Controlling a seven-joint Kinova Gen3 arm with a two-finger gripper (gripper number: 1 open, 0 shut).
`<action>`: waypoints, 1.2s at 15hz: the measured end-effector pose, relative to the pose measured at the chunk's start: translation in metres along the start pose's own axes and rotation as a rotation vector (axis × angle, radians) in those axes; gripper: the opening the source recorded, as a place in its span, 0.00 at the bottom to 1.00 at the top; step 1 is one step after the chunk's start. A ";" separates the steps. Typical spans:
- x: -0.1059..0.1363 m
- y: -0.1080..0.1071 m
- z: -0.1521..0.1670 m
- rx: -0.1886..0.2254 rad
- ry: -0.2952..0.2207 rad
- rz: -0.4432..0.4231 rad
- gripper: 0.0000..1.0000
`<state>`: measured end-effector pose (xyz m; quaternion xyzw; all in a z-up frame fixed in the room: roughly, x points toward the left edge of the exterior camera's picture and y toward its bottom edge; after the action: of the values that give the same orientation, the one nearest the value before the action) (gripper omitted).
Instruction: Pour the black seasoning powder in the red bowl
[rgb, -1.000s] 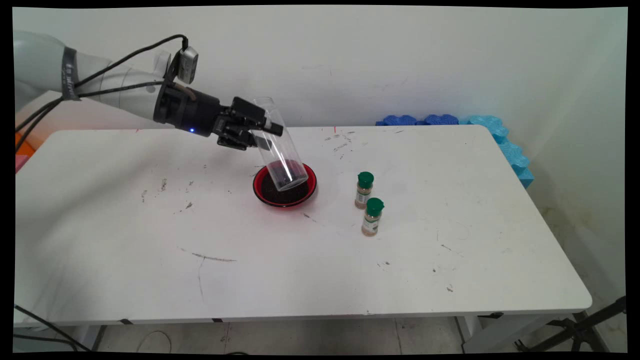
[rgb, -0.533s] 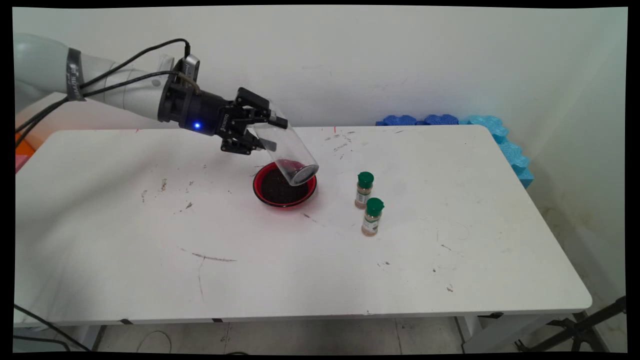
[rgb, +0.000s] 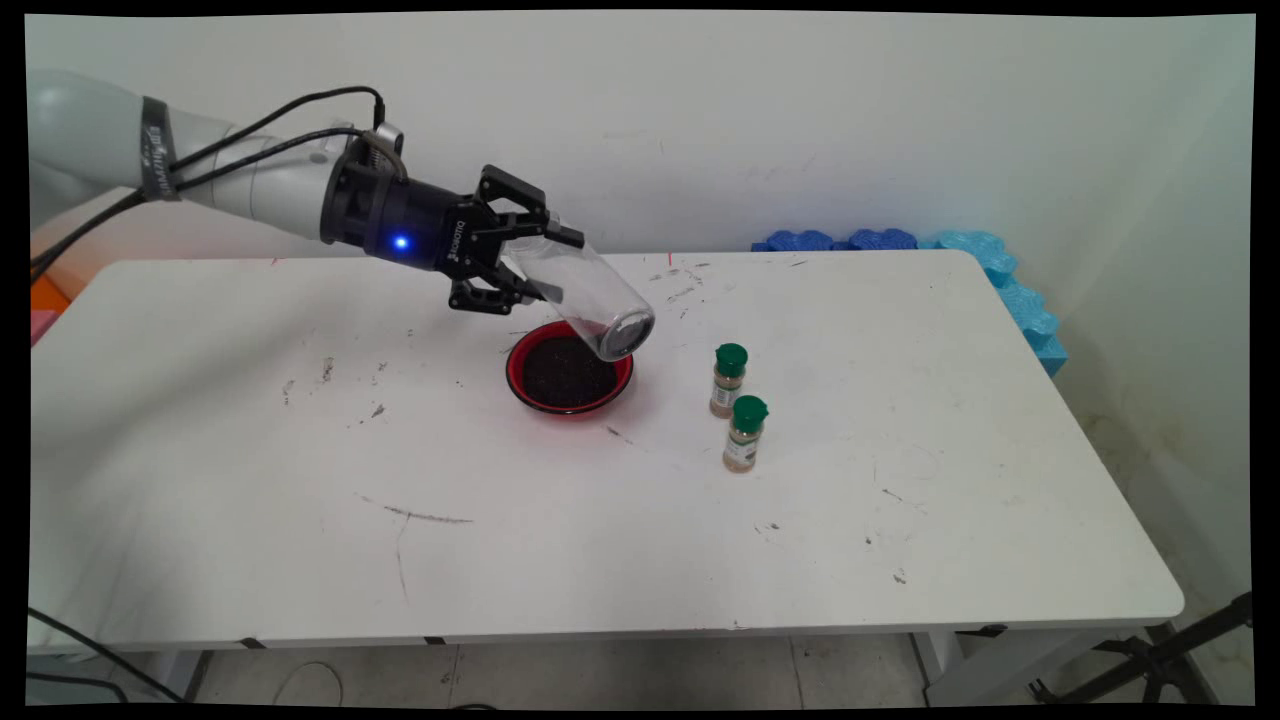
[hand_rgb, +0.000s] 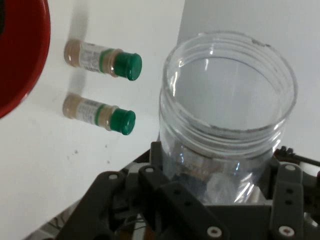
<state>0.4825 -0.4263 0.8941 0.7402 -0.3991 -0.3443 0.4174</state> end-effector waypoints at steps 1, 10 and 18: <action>0.000 0.000 0.001 -0.002 -0.003 -0.031 0.00; -0.004 -0.001 0.005 -0.026 -0.028 -0.309 0.00; -0.005 -0.001 0.009 -0.053 -0.042 -0.500 0.00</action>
<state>0.4731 -0.4245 0.8910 0.7976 -0.2031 -0.4623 0.3300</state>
